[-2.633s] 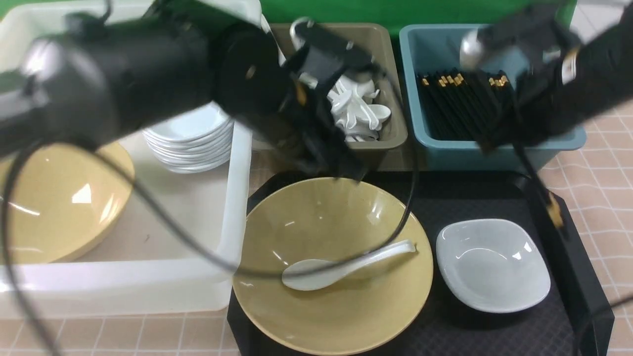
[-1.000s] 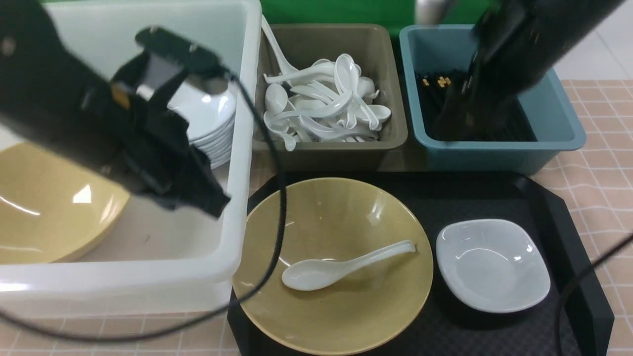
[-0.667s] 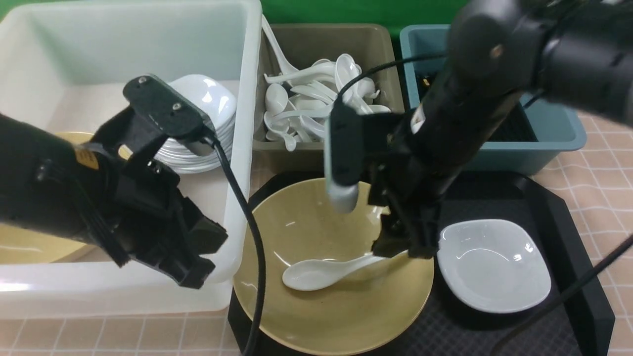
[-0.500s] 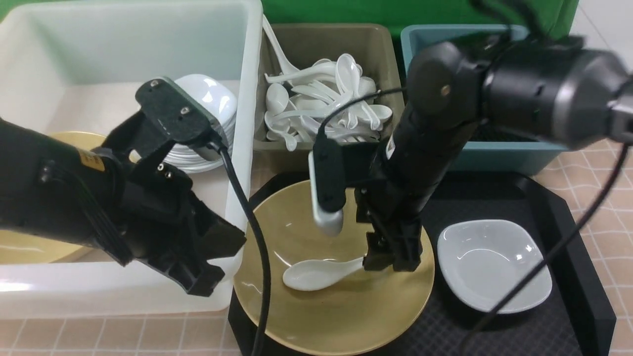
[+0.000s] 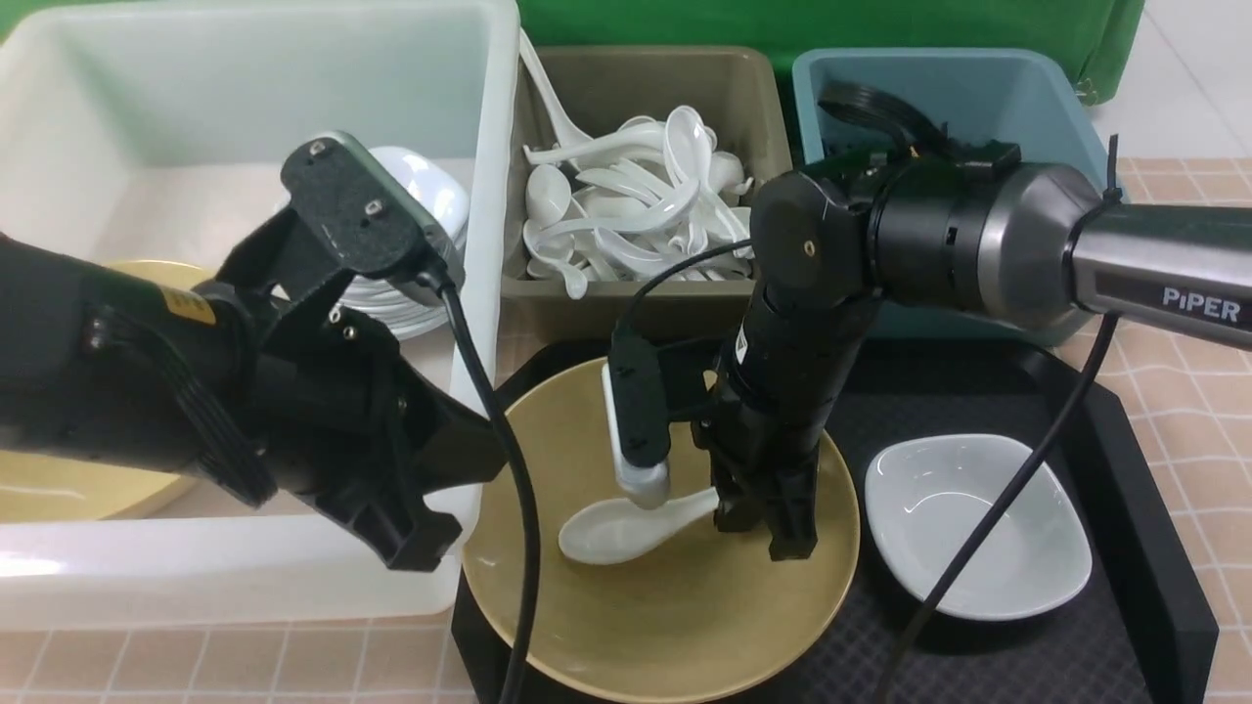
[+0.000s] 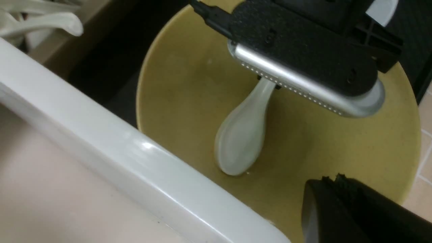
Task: On brown table put chopsticks spoon bowls plates into blue grey white boxes.
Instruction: 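Reach down and grasp the white spoon resting in the bowl with the right gripper, then place the white spoon into the bin of spoons with the right gripper, then grasp the large bowl on the tray by its rim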
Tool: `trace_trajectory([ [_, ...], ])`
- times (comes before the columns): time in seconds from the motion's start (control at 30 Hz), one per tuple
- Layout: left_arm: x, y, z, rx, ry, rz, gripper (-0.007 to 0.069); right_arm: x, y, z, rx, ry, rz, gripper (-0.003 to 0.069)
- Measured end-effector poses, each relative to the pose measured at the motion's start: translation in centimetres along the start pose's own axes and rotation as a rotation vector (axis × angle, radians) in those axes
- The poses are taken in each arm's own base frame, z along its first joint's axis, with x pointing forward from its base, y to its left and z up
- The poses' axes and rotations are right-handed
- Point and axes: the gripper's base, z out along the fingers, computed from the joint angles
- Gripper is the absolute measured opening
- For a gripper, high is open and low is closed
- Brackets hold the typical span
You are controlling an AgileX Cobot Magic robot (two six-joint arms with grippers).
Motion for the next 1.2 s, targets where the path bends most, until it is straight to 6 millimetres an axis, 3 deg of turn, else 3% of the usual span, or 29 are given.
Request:
trace_trajectory([
  [0.03,0.0,0.0,0.0,-0.004,-0.003,-0.005,0.0001,0.0,-0.1,-0.1,0.002,0.001,0.006,0.0141],
  [0.13,-0.4,0.5,-0.1,-0.046,-0.026,-0.127,0.0001,-0.7,-1.3,-3.0,0.075,-0.001,0.053,0.0141],
  [0.27,-1.8,2.2,-0.5,-0.148,-0.011,-0.231,0.0001,-0.6,-4.0,-8.7,0.265,-0.079,0.13,0.0141],
  [0.37,-3.3,5.1,-0.8,-0.23,-0.004,-0.318,0.0001,-0.3,-6.7,-12.3,0.46,-0.221,0.259,0.0141],
  [0.43,-4.0,6.9,-0.8,-0.255,-0.016,-0.368,0.0001,-0.3,-8.4,-13.3,0.565,-0.338,0.379,0.0141],
  [0.53,-4.4,8.5,-0.4,-0.259,-0.03,-0.422,0.0001,-0.4,-10.4,-13.3,0.666,-0.491,0.528,0.0141],
  [0.6,-4.5,9.4,0.7,-0.228,-0.034,-0.44,0.0001,-0.2,-12.6,-11.7,0.715,-0.627,0.674,0.0141],
  [0.67,-4.5,9.5,1.0,-0.21,-0.034,-0.431,0.0001,0.0,-13.3,-10.8,0.721,-0.653,0.711,0.0144],
  [0.73,-4.6,9.5,1.7,-0.176,-0.033,-0.395,0.0001,0.4,-14.5,-8.1,0.715,-0.661,0.753,0.0188],
  [0.8,-4.7,9.4,1.8,-0.161,-0.036,-0.364,0.0001,0.4,-14.8,-6.9,0.701,-0.646,0.761,0.0266],
  [0.87,-4.9,9.1,1.9,-0.15,-0.041,-0.328,0.0001,0.5,-14.9,-6.3,0.688,-0.637,0.772,0.0389],
  [0.97,-5.5,8.7,1.9,-0.133,-0.04,-0.286,0.0001,0.5,-14.6,-7.0,0.66,-0.617,0.793,0.0533],
  [1.0,-5.5,8.7,1.9,-0.132,-0.041,-0.284,0.0001,0.5,-14.6,-7.0,0.66,-0.617,0.794,0.0542],
  [1.07,-6.9,7.9,1.6,-0.12,-0.037,-0.235,0.0004,0.5,-13.8,-9.5,0.624,-0.577,0.802,0.0615],
  [1.13,-8.6,6.8,1.4,-0.108,-0.022,-0.189,0.0008,0.4,-12.5,-13.3,0.605,-0.558,0.803,0.0635],
  [1.17,-8.8,6.7,1.4,-0.108,-0.019,-0.184,0.0008,0.4,-12.3,-13.7,0.603,-0.556,0.803,0.0636],
  [1.2,-9.7,6.2,1.5,-0.104,0.004,-0.157,0.0014,0.5,-11.4,-15.9,0.594,-0.541,0.796,0.0633],
])
